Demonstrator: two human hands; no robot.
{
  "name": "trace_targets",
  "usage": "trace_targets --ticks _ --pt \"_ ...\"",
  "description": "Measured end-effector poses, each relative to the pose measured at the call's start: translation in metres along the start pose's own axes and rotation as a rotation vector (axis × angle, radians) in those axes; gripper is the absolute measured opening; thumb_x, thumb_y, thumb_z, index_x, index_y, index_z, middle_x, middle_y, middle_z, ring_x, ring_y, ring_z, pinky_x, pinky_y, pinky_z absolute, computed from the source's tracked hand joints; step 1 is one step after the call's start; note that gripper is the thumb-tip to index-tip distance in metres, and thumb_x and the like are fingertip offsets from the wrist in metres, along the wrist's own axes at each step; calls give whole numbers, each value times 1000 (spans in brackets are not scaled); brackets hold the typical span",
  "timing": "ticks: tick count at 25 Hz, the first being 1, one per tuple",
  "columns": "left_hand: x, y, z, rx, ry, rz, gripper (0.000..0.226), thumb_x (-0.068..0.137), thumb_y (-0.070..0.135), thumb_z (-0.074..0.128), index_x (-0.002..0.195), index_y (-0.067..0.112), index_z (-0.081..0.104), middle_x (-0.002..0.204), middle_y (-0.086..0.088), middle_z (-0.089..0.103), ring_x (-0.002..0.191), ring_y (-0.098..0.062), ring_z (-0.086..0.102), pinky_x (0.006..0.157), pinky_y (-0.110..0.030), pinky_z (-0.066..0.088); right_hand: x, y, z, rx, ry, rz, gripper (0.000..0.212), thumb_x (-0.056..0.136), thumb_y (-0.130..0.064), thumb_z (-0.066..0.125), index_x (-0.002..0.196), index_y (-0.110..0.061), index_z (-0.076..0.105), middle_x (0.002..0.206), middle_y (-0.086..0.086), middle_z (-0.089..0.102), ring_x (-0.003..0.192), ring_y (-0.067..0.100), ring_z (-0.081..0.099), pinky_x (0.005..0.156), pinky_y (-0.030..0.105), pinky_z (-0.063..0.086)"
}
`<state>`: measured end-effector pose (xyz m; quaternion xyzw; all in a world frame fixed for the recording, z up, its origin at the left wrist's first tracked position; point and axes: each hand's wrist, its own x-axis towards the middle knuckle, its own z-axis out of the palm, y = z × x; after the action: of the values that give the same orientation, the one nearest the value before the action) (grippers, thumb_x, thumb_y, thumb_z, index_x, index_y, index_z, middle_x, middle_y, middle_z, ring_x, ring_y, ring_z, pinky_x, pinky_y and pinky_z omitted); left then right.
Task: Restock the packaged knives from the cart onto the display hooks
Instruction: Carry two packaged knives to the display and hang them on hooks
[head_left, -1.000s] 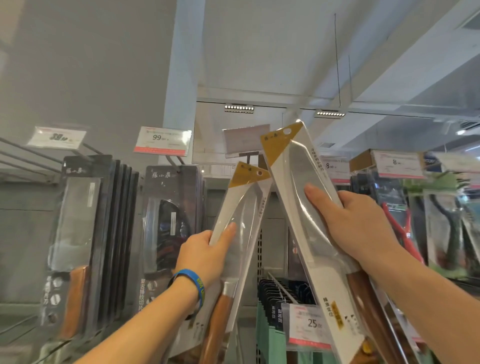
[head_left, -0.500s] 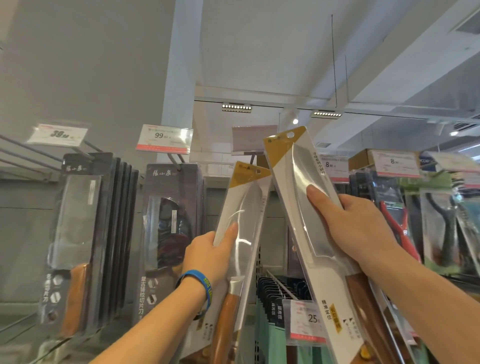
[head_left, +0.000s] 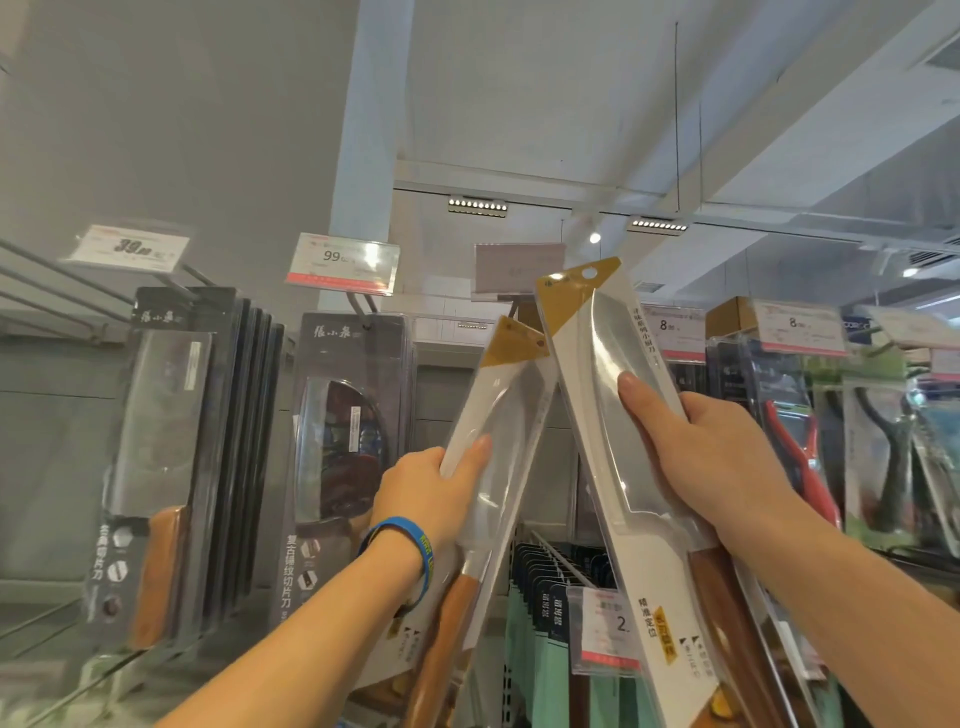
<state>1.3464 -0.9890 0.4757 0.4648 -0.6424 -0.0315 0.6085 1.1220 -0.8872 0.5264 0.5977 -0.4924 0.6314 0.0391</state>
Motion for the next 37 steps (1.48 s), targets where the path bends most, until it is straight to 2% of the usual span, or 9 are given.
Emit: trace_targets --ticks 2,5,15,19,24,28,31,34,37 --pt "0 -1 -2 51 24 13 63 86 75 46 60 18 55 55 3 56 53 -16 54 48 -28 40 1 -2 -2 4 -1 3 64 75 -84 48 80 -25 71 70 -9 73 67 13 71 59 30 50" --pt "5 -7 -13 -35 81 -30 68 85 76 44 63 12 57 57 -3 58 54 -18 55 53 -31 45 1 -3 -7 -2 20 2 61 80 -82 50 79 -25 71 69 -10 72 66 11 70 57 28 49" --pt "8 -2 -16 -40 -29 -59 66 85 76 47 72 14 66 69 -5 69 69 -23 68 66 -38 58 -2 -10 -2 8 -4 19 61 78 -82 50 80 -25 71 64 -11 72 60 8 69 54 26 47" --pt "10 2 -17 -62 -55 -58 64 84 76 48 60 18 56 56 3 59 56 -18 58 58 -30 49 -2 -10 -1 22 -28 22 59 83 -78 51 80 -23 71 63 -23 69 56 -1 67 54 26 45" --pt "11 -2 -21 -62 -31 -57 64 84 77 45 55 20 47 53 3 51 51 -16 50 52 -26 39 1 -7 -2 94 -35 103 52 86 -76 54 85 -27 72 62 -23 70 52 4 67 55 25 44" --pt "11 1 -15 -13 -77 -21 65 86 77 44 58 19 53 57 0 58 55 -19 56 54 -28 45 1 -6 4 80 -33 97 56 85 -77 53 86 -24 73 62 -15 72 54 6 69 54 25 44" --pt "9 -3 -10 41 -61 -1 65 84 78 45 57 19 53 51 5 53 50 -17 52 50 -25 40 1 -9 6 86 -46 80 56 86 -76 53 84 -24 72 63 -21 70 56 -3 67 53 25 45" --pt "14 -8 -15 -114 6 -112 68 85 77 45 60 16 60 57 3 61 57 -18 59 51 -26 39 1 -8 2 94 -47 66 55 86 -76 52 84 -25 71 62 -23 69 56 -5 66 53 24 45" --pt "21 -6 -18 -138 -30 -150 70 84 78 44 68 14 68 67 -1 67 64 -16 63 52 -26 39 2 -5 0 88 -55 63 55 86 -77 52 85 -25 71 64 -23 69 57 -5 67 54 23 45"
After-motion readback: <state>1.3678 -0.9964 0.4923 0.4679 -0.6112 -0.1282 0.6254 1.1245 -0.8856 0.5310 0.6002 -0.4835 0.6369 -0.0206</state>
